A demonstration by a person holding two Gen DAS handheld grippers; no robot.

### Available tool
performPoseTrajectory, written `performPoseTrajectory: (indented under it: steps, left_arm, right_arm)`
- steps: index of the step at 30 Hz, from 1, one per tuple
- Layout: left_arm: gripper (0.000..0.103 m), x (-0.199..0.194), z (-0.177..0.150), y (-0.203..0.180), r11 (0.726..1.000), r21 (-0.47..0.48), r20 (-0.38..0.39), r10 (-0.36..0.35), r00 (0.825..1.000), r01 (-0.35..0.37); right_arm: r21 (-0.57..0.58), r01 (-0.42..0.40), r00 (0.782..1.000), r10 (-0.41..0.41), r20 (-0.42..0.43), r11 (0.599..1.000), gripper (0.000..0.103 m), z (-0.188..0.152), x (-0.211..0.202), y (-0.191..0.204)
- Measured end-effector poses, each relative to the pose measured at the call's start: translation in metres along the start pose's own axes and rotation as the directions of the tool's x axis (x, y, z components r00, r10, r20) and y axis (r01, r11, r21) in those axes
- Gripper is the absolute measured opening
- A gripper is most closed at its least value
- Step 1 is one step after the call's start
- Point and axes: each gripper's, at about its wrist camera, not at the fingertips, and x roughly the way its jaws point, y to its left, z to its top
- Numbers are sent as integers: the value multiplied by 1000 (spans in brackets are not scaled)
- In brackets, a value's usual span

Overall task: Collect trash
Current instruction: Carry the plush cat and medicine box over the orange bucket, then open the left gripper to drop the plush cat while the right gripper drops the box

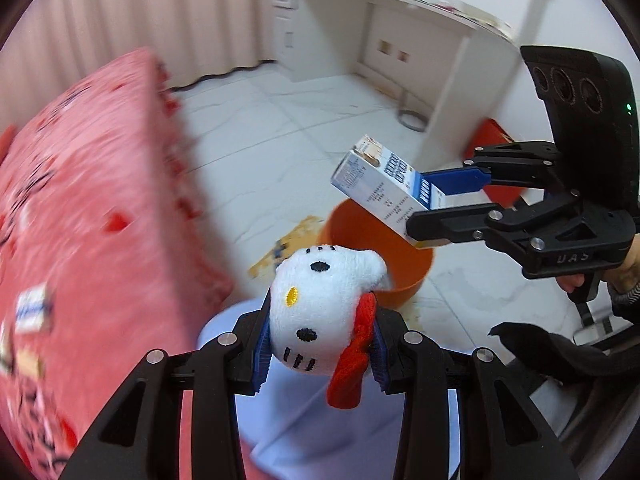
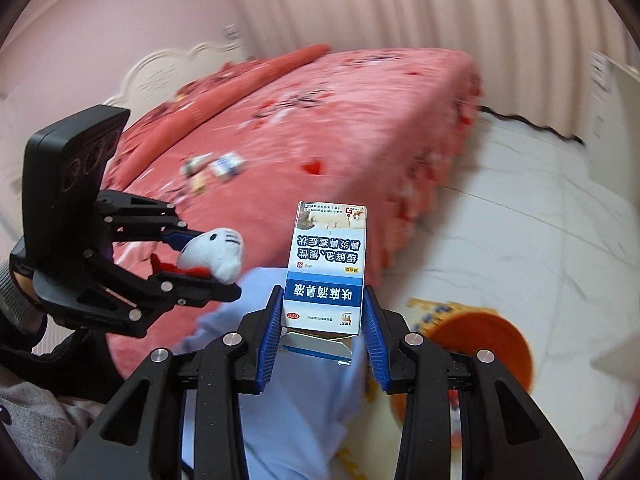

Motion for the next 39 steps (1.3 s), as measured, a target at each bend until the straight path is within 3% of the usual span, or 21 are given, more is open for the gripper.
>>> performPoseTrajectory:
  steps: [5,13,20,30,39]
  left_arm:
    - [41,35,31,-25,996,72,-30,-57,998,59]
    - [41,84,60,-46,985,107,-76,-125,989,132]
    - [46,124,74,-55,984,112,-128,-125,984,140]
    - [62,146,81,-54,988,108,-170,-89,981,108]
    - [62,141,81,-54,990,106,-164,-76,984,94]
  right_arm:
    - [105,72,997,-75,20,992,39,-17,-20,-52]
    - [229,130,991,-137,12,965,39,-43,-30,-109]
    - [314,151,988,-156,-7,938,39,-65,-30,-149]
    - [347,152,988,-150,-34,925,39,-72,-16,-160]
    - [329,150,989,-146,-38,932,39,-66,-7,-154]
